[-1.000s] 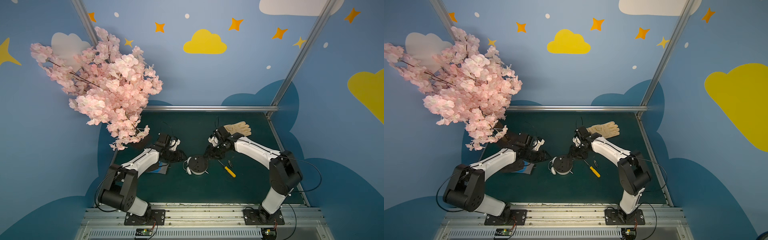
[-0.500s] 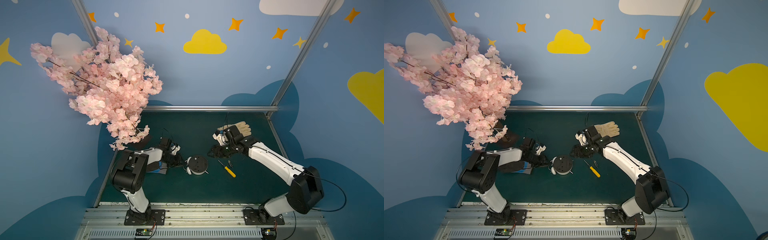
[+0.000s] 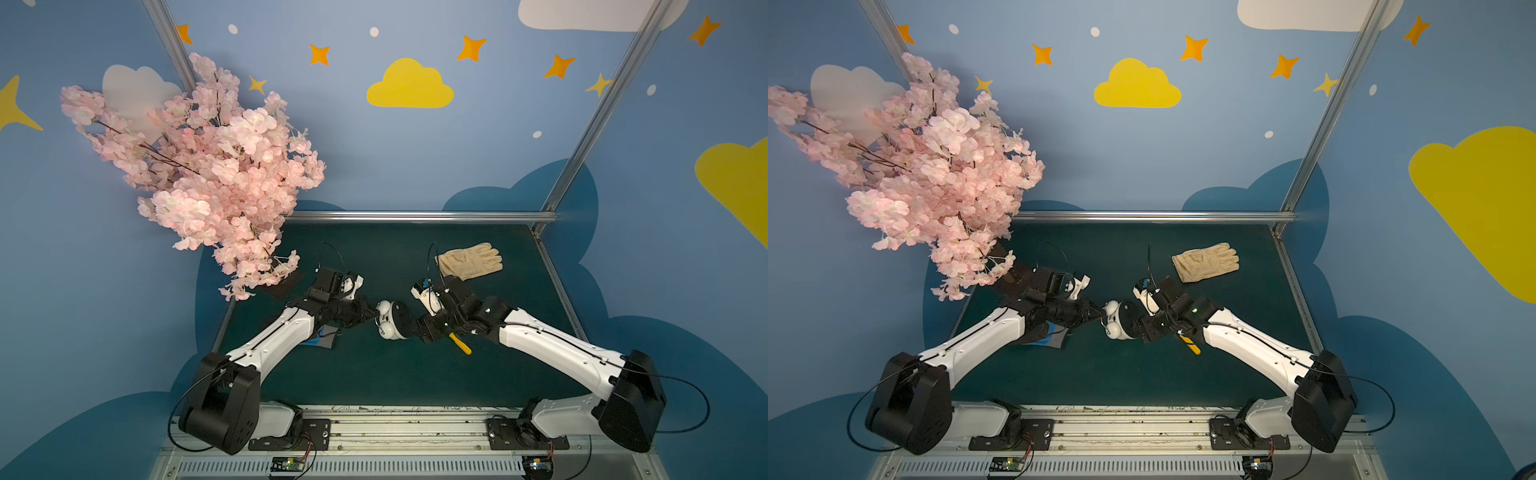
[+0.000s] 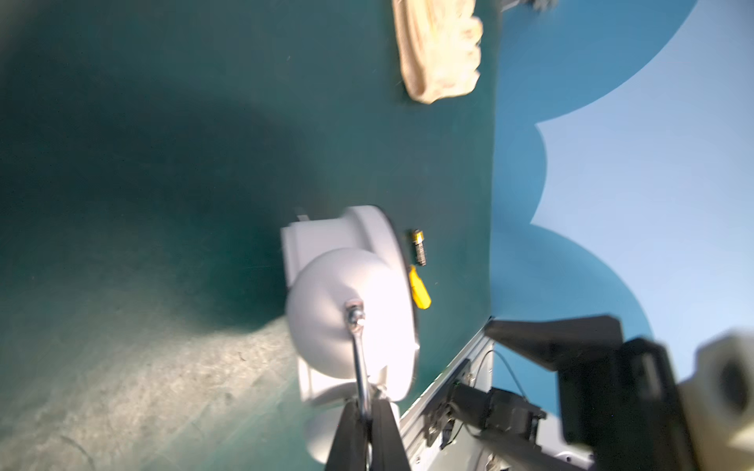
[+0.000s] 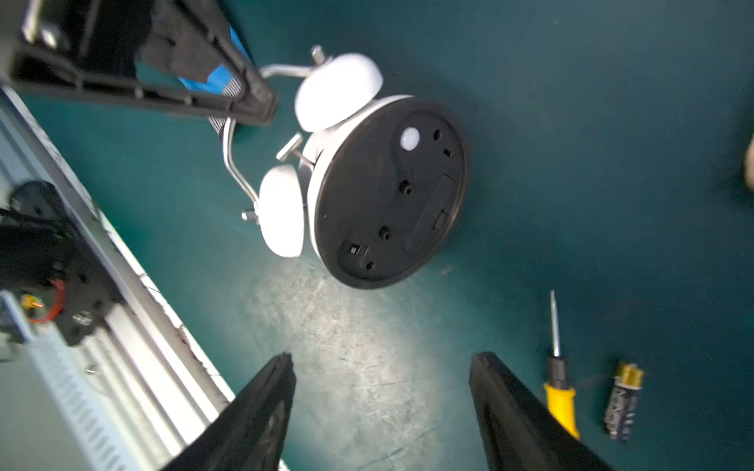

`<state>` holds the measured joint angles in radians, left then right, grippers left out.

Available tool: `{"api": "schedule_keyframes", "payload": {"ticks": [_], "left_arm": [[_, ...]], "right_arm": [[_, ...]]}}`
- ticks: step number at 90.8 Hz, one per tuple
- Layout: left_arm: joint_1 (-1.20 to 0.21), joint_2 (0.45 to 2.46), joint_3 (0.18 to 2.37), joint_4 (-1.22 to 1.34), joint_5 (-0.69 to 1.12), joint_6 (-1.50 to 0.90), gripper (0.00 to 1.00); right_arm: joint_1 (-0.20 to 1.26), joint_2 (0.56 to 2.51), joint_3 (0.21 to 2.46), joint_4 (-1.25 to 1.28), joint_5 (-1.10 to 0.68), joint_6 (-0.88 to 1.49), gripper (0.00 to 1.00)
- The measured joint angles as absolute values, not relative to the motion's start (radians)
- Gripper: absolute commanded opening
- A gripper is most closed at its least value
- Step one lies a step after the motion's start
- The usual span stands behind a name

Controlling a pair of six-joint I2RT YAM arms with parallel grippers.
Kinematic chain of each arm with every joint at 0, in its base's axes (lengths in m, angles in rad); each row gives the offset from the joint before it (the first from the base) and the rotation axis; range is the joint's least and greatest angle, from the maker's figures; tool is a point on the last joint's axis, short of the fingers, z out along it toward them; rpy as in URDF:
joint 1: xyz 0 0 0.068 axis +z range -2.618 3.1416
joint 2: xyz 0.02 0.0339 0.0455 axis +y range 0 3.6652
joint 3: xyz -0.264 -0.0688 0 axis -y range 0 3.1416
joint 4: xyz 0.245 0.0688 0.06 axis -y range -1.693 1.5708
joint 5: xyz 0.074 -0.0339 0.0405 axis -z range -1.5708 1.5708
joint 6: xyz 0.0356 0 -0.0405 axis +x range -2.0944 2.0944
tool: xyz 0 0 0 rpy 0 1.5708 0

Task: Remove the battery from the alarm
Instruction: Adjust the alarm at the center of the board.

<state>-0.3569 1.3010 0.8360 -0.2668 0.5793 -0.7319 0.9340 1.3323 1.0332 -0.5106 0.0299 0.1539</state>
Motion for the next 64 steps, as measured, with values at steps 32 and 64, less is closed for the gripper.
{"api": "schedule_keyframes", "payload": {"ticks": [32, 64], "left_arm": [[-0.396, 1.090, 0.836, -0.290, 0.393, -1.027, 0.03], [-0.437, 1.057, 0.837, -0.283, 0.297, -1.191, 0.03]], "right_arm": [[1.169, 1.310, 0.923, -0.222, 0.329, 0.070, 0.95], [1.225, 1.468, 0.930, 0.014, 0.438, 0.047, 0.95]]}}
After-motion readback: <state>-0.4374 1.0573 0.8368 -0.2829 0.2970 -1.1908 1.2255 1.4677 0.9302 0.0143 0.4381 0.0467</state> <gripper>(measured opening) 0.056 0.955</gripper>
